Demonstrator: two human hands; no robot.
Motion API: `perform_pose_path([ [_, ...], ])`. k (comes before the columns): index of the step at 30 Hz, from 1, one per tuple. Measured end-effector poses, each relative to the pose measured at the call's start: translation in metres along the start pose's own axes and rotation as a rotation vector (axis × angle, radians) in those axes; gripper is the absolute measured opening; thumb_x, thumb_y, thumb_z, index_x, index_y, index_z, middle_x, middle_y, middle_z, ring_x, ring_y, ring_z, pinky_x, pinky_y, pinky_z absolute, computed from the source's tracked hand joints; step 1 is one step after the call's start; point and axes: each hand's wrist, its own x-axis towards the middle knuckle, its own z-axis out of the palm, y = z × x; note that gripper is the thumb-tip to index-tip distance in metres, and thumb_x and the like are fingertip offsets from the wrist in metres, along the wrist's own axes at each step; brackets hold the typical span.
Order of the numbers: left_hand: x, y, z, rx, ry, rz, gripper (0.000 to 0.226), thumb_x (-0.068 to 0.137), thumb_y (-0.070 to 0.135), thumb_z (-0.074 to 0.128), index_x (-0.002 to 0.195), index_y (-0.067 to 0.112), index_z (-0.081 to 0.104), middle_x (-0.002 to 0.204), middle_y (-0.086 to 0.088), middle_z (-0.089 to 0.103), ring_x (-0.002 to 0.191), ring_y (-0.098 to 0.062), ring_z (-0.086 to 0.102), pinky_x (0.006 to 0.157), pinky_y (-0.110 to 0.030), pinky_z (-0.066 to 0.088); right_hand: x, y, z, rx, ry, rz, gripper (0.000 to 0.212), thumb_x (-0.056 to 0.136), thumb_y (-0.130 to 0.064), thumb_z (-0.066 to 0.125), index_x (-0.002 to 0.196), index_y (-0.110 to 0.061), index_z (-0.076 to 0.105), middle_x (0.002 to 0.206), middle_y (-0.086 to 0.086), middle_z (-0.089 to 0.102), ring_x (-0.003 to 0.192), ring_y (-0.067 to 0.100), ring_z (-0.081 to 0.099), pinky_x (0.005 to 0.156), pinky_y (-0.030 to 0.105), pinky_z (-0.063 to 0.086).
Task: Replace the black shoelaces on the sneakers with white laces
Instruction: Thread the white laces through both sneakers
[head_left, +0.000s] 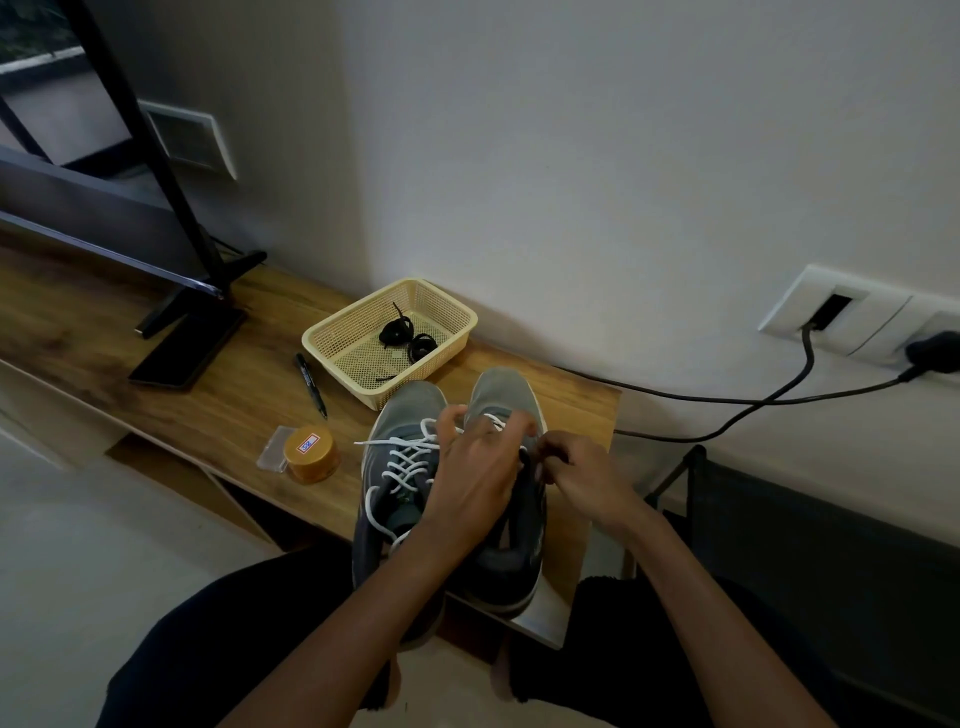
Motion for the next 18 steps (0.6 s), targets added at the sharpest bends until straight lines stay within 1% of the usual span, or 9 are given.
perform_pose_path([
  [1,0.000,-0.001,0.001,0.011,-0.011,0.019,0.020,0.077,0.024,0.043,0.097,0.025,0.045,0.063,0.006,0.063,0.077,-0.018,0.064,0.094,-0.036,0.021,0.001,0.001,0.000,0.002,0.006,-0.001,0.022,0.090,0.000,0.045,0.098,-0.006,0.064,0.095,0.013,0.064,0.090,0.029,0.060,0.086,0.046,0.048],
  [4,0.000,-0.004,0.005,0.018,-0.031,0.034,0.020,0.075,0.018,0.052,0.093,0.026,0.045,0.060,0.006,0.059,0.074,-0.018,0.062,0.094,-0.035,0.021,0.004,0.005,0.003,0.014,0.003,0.010,0.020,0.090,0.001,0.048,0.100,-0.006,0.064,0.098,0.011,0.064,0.093,0.025,0.060,0.087,0.044,0.048],
  [7,-0.001,-0.004,0.003,0.013,-0.002,0.018,0.014,0.076,0.025,0.049,0.089,0.024,0.052,0.059,0.006,0.058,0.072,-0.017,0.062,0.095,-0.036,0.022,0.006,0.008,0.004,0.034,-0.008,0.001,0.017,0.091,0.000,0.050,0.091,-0.012,0.063,0.089,0.003,0.062,0.089,0.019,0.058,0.078,0.031,0.046],
  [9,-0.001,-0.004,0.002,0.029,0.018,0.014,0.016,0.072,0.024,0.062,0.088,0.022,0.059,0.059,0.006,0.058,0.070,-0.016,0.063,0.095,-0.037,0.022,0.008,0.009,0.002,0.039,0.013,-0.013,0.017,0.091,-0.002,0.053,0.086,-0.015,0.061,0.085,0.001,0.061,0.087,0.018,0.058,0.076,0.029,0.045],
  [11,-0.001,-0.005,0.001,0.066,0.008,0.013,0.031,0.065,0.021,0.077,0.092,0.022,0.062,0.061,0.006,0.059,0.073,-0.016,0.063,0.096,-0.039,0.021,0.009,0.008,0.000,0.021,0.021,-0.025,0.015,0.091,-0.006,0.055,0.084,-0.017,0.059,0.084,0.001,0.060,0.087,0.020,0.058,0.080,0.035,0.046],
  [12,-0.001,-0.007,0.001,0.081,-0.002,0.013,0.037,0.062,0.021,0.080,0.095,0.024,0.062,0.062,0.007,0.061,0.077,-0.015,0.063,0.097,-0.039,0.020,0.009,0.007,0.001,0.006,0.014,-0.036,0.016,0.092,-0.007,0.054,0.082,-0.019,0.057,0.084,0.000,0.059,0.086,0.020,0.058,0.081,0.037,0.047],
  [14,-0.001,-0.010,0.000,0.099,-0.024,0.012,0.046,0.061,0.025,0.081,0.102,0.026,0.060,0.072,0.009,0.065,0.086,-0.016,0.063,0.097,-0.040,0.019,0.009,0.006,0.002,-0.024,-0.015,-0.053,0.017,0.095,-0.010,0.049,0.082,-0.021,0.051,0.082,-0.001,0.056,0.082,0.019,0.055,0.079,0.039,0.046],
  [15,0.000,-0.012,-0.002,0.101,-0.042,0.010,0.050,0.061,0.028,0.081,0.107,0.028,0.059,0.083,0.010,0.067,0.093,-0.018,0.061,0.096,-0.039,0.019,0.009,0.007,0.004,-0.034,-0.031,-0.059,0.015,0.096,-0.011,0.045,0.085,-0.020,0.049,0.083,-0.001,0.054,0.079,0.018,0.053,0.077,0.038,0.044],
  [18,0.003,-0.025,-0.010,0.116,-0.149,-0.057,0.061,0.070,0.035,0.074,0.126,0.032,0.050,0.118,0.006,0.056,0.115,-0.023,0.047,0.098,-0.041,0.017,0.009,0.009,0.007,-0.053,-0.054,-0.056,0.012,0.099,-0.013,0.038,0.090,-0.019,0.043,0.083,-0.002,0.052,0.077,0.014,0.049,0.074,0.035,0.039],
])
